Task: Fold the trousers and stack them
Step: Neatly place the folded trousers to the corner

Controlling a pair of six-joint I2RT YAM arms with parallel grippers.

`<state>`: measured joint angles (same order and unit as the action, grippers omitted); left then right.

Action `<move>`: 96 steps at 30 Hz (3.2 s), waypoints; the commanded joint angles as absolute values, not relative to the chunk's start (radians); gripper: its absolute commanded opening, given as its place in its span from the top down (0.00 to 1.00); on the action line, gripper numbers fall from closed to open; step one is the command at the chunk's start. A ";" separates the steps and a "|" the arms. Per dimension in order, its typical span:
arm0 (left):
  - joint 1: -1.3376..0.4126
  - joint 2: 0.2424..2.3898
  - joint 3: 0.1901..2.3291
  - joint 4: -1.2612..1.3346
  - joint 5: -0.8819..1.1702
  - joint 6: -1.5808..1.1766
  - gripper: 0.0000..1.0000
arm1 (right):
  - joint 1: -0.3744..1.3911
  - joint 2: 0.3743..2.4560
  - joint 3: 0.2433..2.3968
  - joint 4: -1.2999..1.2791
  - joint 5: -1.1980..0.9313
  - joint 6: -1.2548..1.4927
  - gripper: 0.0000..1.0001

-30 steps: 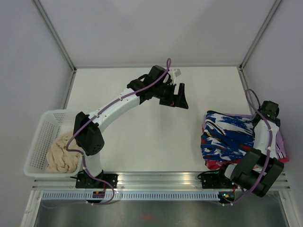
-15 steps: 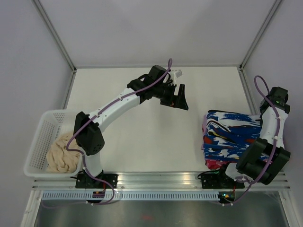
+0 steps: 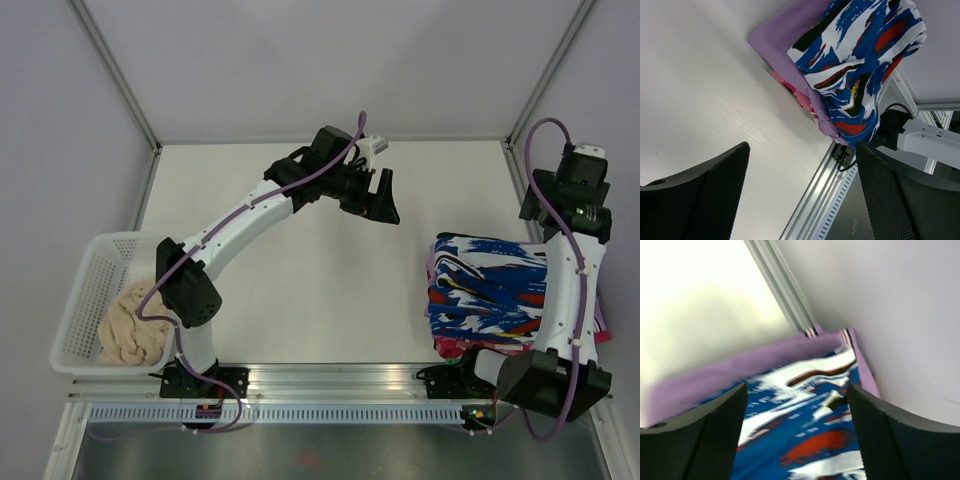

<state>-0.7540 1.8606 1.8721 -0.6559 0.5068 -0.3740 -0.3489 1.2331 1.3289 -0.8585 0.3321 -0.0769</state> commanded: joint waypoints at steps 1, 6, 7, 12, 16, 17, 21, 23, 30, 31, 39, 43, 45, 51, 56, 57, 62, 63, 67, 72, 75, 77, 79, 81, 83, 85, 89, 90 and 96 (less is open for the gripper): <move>-0.753 1.867 1.878 -0.609 0.557 -0.314 0.11 | -0.354 1.117 1.381 -0.847 0.166 0.080 0.16; -0.799 1.871 1.842 -0.526 0.611 -0.324 0.15 | -0.354 1.055 1.230 -0.897 0.452 0.329 0.59; -0.811 1.874 1.842 -0.522 0.609 -0.319 0.15 | -0.356 1.069 1.227 -0.946 0.547 0.378 0.63; -0.893 1.890 1.855 -0.502 0.572 -0.301 0.15 | -0.432 1.182 1.226 -1.097 0.911 0.465 0.69; -0.905 1.902 1.855 -0.488 0.580 -0.311 0.15 | -0.516 1.258 1.190 -1.019 0.918 0.576 0.88; -0.905 1.901 1.852 -0.489 0.580 -0.310 0.15 | -0.541 1.279 1.193 -1.022 0.904 0.595 0.94; -0.905 1.885 1.824 -0.486 0.561 -0.301 0.15 | -0.574 1.403 1.184 -0.982 1.079 0.534 1.00; -0.905 1.887 1.821 -0.486 0.555 -0.299 0.15 | -0.574 1.411 1.138 -0.951 1.120 0.497 1.00; -0.905 1.901 1.798 -0.468 0.555 -0.322 0.15 | -0.572 1.312 1.067 -0.897 0.970 0.419 1.00; -0.905 1.899 1.793 -0.462 0.566 -0.325 0.15 | -0.571 1.298 1.087 -0.900 0.965 0.414 1.00; -0.905 1.905 1.784 -0.440 0.597 -0.330 0.15 | -0.548 1.171 1.201 -0.946 0.718 0.448 1.00; -0.904 1.902 1.784 -0.448 0.581 -0.330 0.15 | -0.534 1.150 1.203 -1.052 0.531 0.523 1.00; -0.904 1.902 1.784 -0.453 0.575 -0.328 0.15 | -0.520 1.181 1.195 -1.133 0.457 0.520 1.00; -0.904 1.907 1.781 -0.456 0.571 -0.331 0.15 | -0.515 1.213 1.129 -1.144 0.599 0.534 1.00; -0.902 1.911 1.781 -0.457 0.569 -0.333 0.15 | -0.522 1.340 1.134 -1.120 0.767 0.538 1.00; -0.902 1.913 1.782 -0.456 0.568 -0.334 0.15 | -0.523 1.356 1.129 -1.117 0.782 0.541 1.00; -0.902 1.916 1.781 -0.462 0.546 -0.341 0.15 | -0.526 1.414 1.104 -1.071 0.865 0.532 1.00; -0.902 1.916 1.781 -0.462 0.539 -0.341 0.15 | -0.529 1.423 1.104 -1.066 0.888 0.525 1.00; -0.900 1.919 1.781 -0.463 0.532 -0.345 0.15 | -0.534 1.482 1.111 -1.046 1.034 0.457 1.00; -0.899 1.927 1.789 -0.462 0.537 -0.344 0.15 | -0.545 1.517 1.132 -1.055 1.075 0.430 1.00; -0.897 1.942 1.810 -0.471 0.540 -0.330 0.15 | -0.549 1.528 1.120 -1.003 1.052 0.355 1.00; -0.897 1.959 1.827 -0.482 0.545 -0.321 0.15 | -0.549 1.531 1.105 -0.968 0.993 0.304 1.00; -0.899 1.968 1.835 -0.486 0.537 -0.321 0.15 | -0.548 1.526 1.094 -0.939 0.915 0.264 1.00; -0.899 1.983 1.836 -0.486 0.511 -0.321 0.15 | -0.548 1.519 1.075 -0.927 0.858 0.268 1.00; -0.900 2.000 1.859 -0.492 0.509 -0.302 0.16 | -0.546 1.513 1.063 -0.917 0.839 0.281 1.00; -0.903 2.016 1.868 -0.489 0.494 -0.292 0.16 | -0.543 1.502 1.071 -0.937 0.879 0.307 1.00; -0.917 2.014 1.844 -0.448 0.520 -0.313 0.16 | -0.404 1.407 1.197 -0.954 0.871 0.318 0.81; -0.928 2.016 1.841 -0.433 0.528 -0.311 0.16 | -0.373 1.391 1.234 -0.944 0.826 0.301 0.76; -0.949 1.999 1.790 -0.336 0.659 -0.253 0.17 | -0.252 1.247 1.390 -0.772 0.328 0.247 0.42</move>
<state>-0.9337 2.0186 1.8099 -0.4377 0.5602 -0.3248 -0.2714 1.3540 1.3483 -0.8902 0.6319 0.2745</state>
